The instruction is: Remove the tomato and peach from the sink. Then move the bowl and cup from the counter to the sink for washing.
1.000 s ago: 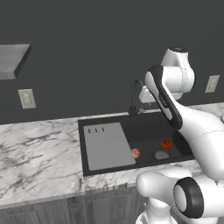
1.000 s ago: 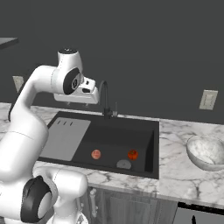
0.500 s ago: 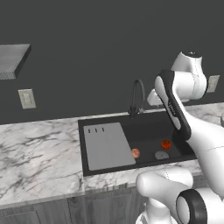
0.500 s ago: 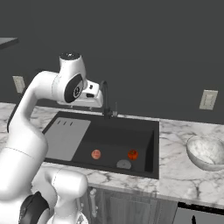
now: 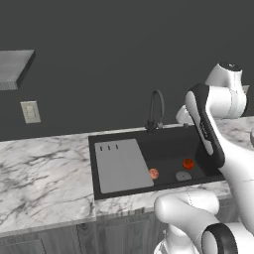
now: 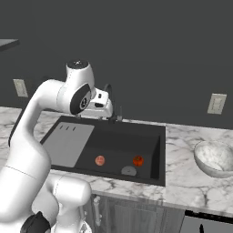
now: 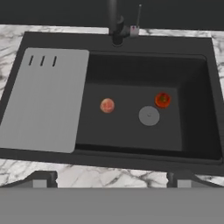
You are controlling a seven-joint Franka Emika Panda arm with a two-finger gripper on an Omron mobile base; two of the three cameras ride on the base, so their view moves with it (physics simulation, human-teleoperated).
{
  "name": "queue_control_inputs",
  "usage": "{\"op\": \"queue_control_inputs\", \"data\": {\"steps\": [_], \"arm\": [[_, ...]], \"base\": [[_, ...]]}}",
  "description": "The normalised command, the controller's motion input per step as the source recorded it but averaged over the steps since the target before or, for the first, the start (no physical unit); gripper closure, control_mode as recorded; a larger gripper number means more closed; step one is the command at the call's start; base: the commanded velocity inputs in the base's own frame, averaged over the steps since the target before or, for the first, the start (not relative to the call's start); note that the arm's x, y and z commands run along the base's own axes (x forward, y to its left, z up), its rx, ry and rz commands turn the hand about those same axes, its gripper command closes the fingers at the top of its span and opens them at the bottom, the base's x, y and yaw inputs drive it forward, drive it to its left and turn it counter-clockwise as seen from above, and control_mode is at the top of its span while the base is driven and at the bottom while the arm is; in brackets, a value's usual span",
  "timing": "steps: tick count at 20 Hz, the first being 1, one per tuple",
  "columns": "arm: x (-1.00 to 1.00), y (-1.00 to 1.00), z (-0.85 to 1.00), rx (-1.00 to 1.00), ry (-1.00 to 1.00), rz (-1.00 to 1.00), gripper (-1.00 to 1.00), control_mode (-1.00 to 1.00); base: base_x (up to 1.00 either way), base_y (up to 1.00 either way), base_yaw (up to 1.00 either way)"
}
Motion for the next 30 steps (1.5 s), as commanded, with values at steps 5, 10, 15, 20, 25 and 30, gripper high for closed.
{"op": "queue_control_inputs", "data": {"steps": [5,10,15,20,25,30], "arm": [[-0.12,-0.21,-0.06,0.0,0.0,0.0,-1.0,-1.0],[-0.15,-0.2,-0.08,0.0,0.0,-0.01,-1.0,-1.0],[-0.11,-0.15,-0.11,0.0,0.0,-0.02,-1.0,-1.0],[-0.02,-0.08,-0.16,0.0,0.0,0.0,-1.0,-1.0],[0.0,-0.06,-0.19,0.0,0.0,0.0,-1.0,-1.0],[0.0,-0.07,-0.2,0.0,0.0,0.0,-1.0,-1.0]], "base": [[0.0,0.0,0.0],[0.0,0.0,0.0],[0.0,0.0,0.0],[0.0,0.0,0.0],[0.0,0.0,0.0],[0.0,0.0,0.0]]}}
